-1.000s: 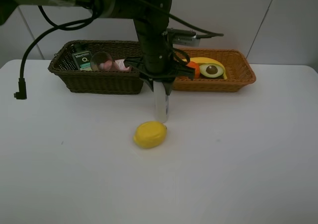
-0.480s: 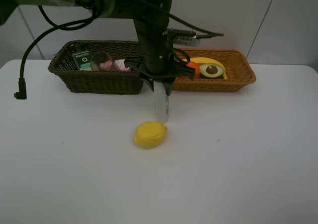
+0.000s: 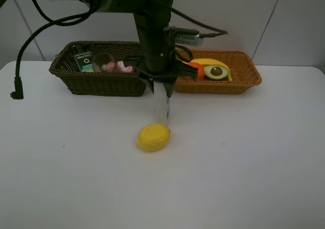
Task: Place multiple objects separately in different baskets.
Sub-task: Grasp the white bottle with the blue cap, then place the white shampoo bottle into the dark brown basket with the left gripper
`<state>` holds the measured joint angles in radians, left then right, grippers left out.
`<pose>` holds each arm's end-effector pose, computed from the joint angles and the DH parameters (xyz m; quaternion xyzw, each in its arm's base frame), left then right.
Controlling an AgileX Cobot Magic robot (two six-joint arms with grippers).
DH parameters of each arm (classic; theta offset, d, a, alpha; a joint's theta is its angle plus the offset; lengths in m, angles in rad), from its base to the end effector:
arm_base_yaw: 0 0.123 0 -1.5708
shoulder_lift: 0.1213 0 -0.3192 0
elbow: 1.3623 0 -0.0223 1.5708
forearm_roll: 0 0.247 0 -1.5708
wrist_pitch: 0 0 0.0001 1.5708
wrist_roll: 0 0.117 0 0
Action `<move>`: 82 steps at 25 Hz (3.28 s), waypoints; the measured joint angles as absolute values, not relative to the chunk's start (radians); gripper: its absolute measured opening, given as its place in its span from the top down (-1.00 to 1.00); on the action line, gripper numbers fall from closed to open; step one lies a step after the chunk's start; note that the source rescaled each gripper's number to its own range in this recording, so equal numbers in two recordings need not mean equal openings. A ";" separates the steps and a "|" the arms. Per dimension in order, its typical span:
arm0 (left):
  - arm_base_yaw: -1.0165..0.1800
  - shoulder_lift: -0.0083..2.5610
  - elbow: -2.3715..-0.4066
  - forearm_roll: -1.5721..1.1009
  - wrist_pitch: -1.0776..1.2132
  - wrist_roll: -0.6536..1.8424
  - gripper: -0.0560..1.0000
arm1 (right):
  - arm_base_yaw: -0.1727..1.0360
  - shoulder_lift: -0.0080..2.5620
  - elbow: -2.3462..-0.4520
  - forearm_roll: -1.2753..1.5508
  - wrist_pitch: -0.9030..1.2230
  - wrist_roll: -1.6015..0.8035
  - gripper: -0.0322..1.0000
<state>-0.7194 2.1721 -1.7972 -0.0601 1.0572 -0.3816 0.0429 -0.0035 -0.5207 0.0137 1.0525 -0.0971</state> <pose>0.3573 -0.3212 0.1999 0.1554 0.9810 -0.0825 0.0815 -0.0218 0.0005 0.2705 -0.0594 0.8426 -0.0077 0.5353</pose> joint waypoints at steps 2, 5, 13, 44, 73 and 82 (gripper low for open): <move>-0.719 2.151 -1.797 -0.060 1.058 -0.382 -0.08 | 0.043 -0.004 -0.521 0.014 1.052 -0.097 -0.80; -0.719 2.123 -1.797 -0.060 1.073 -0.382 -0.08 | 0.043 -0.004 -0.521 0.014 1.052 -0.097 -0.80; -0.716 2.045 -1.797 -0.050 1.148 -0.382 -0.08 | 0.043 -0.004 -0.521 0.014 1.052 -0.097 -0.80; -0.493 2.016 -2.001 0.012 1.156 -0.169 -0.08 | 0.043 -0.004 -0.521 0.014 1.052 -0.097 -0.80; -0.470 2.265 -2.001 0.121 0.910 -0.119 -0.08 | 0.043 -0.004 -0.521 0.014 1.052 -0.097 -0.80; -0.469 2.272 -2.001 0.092 0.890 -0.119 -0.08 | 0.043 -0.004 -0.521 0.014 1.052 -0.097 -0.80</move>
